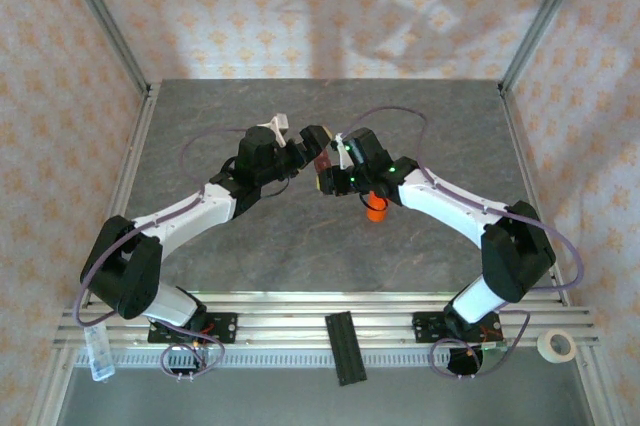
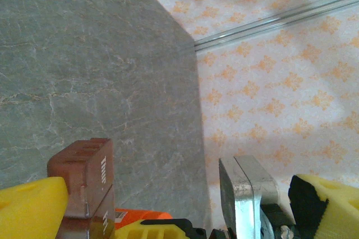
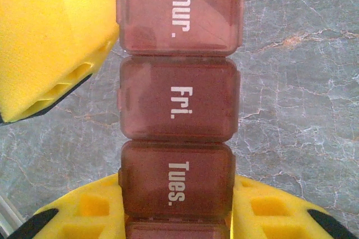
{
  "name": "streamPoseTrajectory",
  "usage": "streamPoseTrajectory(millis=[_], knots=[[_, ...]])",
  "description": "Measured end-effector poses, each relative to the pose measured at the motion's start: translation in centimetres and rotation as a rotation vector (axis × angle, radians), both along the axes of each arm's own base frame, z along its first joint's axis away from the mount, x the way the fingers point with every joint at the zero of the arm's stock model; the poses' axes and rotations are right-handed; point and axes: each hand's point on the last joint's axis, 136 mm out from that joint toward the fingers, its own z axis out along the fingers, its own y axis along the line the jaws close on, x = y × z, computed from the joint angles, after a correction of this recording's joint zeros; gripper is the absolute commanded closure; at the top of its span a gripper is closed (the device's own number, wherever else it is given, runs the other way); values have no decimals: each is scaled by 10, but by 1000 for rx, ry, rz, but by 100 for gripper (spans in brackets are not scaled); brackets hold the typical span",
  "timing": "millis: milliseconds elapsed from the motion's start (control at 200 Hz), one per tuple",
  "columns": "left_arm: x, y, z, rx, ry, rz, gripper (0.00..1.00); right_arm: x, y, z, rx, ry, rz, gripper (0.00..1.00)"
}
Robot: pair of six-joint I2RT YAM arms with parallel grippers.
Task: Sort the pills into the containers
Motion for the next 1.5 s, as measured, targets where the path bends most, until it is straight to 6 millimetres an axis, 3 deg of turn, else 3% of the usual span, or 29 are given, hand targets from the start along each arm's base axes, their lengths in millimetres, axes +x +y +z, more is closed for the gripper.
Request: streamPoseTrajectory(millis=[1301, 1501], knots=[[4, -18, 3, -47, 5, -20, 1, 4, -8, -7, -27, -5, -30, 72], [6, -29, 9, -94, 3, -29, 1, 6, -11, -8, -28, -2, -46, 73]])
